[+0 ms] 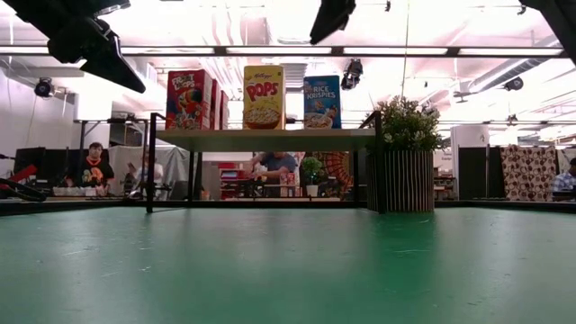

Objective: Stack cereal on shelf
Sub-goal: Put the top blue cereal box on the shelf aligned with the other blue cereal box

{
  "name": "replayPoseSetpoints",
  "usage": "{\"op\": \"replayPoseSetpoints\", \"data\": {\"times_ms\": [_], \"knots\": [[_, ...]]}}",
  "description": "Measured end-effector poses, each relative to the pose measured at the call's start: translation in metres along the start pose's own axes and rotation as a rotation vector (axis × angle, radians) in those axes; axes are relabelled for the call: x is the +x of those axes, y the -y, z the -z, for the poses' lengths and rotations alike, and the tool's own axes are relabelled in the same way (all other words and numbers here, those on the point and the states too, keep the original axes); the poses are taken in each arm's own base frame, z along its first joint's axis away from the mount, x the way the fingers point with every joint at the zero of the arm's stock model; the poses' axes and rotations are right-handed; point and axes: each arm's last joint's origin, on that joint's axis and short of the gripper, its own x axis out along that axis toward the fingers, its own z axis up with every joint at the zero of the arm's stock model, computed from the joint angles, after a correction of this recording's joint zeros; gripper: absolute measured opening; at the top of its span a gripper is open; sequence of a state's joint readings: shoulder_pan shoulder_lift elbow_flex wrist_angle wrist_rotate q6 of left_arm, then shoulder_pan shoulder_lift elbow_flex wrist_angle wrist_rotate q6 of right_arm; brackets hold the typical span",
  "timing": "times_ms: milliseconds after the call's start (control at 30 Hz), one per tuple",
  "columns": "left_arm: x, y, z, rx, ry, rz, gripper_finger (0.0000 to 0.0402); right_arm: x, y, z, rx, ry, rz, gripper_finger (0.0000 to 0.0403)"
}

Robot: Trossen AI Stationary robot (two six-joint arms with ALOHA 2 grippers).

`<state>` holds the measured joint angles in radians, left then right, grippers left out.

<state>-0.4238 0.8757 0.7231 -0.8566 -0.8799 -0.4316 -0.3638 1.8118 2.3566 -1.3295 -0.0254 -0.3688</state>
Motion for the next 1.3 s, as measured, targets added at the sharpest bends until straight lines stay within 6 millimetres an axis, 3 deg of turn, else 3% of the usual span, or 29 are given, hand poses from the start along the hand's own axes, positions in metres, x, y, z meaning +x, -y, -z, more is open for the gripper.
{"op": "replayPoseSetpoints", "data": {"times_ms": [267,533,700,900,1300], "knots": [[0.000,0.000,0.000,-0.003,0.002,0.001,0.0000,0.002,-0.056,-0.007,-0.005,-0.074,-0.109,0.0122],[0.000,0.001,0.000,-0.007,-0.006,0.028,0.0000,0.035,-0.082,0.006,-0.025,-0.269,0.065,0.0017],[0.000,0.001,0.000,-0.009,-0.007,0.034,0.0000,0.066,-0.081,0.024,-0.036,-0.396,0.206,0.0012],[0.000,0.001,0.000,-0.009,-0.008,0.034,0.0000,0.101,-0.087,0.038,-0.082,-0.403,0.242,0.0012],[0.000,0.001,0.000,-0.006,-0.008,0.035,0.0000,0.109,-0.090,0.061,-0.071,-0.218,0.359,0.0012]]}}
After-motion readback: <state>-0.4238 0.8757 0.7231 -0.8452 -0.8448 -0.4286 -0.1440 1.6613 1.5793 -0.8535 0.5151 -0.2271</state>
